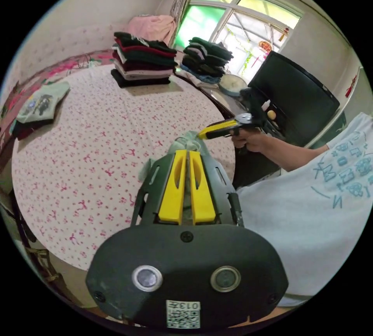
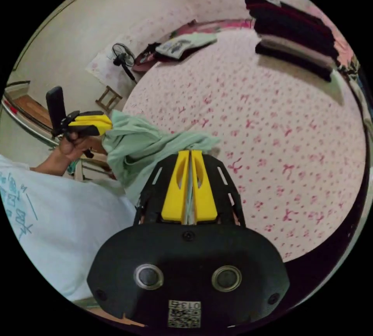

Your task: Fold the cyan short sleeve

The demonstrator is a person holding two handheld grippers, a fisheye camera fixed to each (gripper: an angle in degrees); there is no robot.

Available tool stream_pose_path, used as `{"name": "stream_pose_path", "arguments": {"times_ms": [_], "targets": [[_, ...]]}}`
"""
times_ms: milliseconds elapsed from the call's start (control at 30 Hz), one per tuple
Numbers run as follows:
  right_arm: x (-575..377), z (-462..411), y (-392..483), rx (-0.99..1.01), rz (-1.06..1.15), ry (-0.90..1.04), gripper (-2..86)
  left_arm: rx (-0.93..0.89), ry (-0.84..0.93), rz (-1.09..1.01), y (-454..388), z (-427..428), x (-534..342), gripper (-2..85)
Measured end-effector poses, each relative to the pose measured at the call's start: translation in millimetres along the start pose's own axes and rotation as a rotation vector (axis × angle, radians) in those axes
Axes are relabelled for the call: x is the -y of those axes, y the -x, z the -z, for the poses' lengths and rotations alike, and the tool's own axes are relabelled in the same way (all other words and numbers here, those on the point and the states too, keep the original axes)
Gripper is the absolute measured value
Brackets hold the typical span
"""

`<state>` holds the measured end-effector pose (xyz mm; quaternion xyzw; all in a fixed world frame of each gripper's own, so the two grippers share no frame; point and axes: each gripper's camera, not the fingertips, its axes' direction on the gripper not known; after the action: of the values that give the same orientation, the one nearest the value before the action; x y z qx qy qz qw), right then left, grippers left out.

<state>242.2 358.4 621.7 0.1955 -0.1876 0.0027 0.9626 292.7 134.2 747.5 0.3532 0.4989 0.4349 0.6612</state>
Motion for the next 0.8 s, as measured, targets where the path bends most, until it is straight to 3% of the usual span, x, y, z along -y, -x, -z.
{"name": "stream_pose_path", "arguments": {"times_ms": [200,333,433,567,667,733,800], "targets": [[20,154,24,-0.029,0.193,-0.552,0.6,0.073,-0.35,-0.118,-25,70,56,0.2],[8,192,32,0.017,0.278,-0.654,0.6,0.165,-0.466,-0.053,-18,82,64,0.2],[0,176,28,0.081,0.298,-0.513,0.6,0.236,-0.431,0.121,15,64,48,0.2],[-13,83,18,0.153,0.166,-0.029,0.3,0.248,-0.291,0.421,67,12,5,0.6],[-36,10,27,0.257,0.139,0.282,0.1,0.224,-0.16,0.412,65,-38,-2,1.1],[-42,-10,33,0.334,0.149,0.345,0.1,0.206,-0.073,0.37,55,-74,3,1.6],[-35,-14,29,0.264,0.148,0.327,0.3,0.173,0.0,0.322,43,-112,10,2.4]]}}
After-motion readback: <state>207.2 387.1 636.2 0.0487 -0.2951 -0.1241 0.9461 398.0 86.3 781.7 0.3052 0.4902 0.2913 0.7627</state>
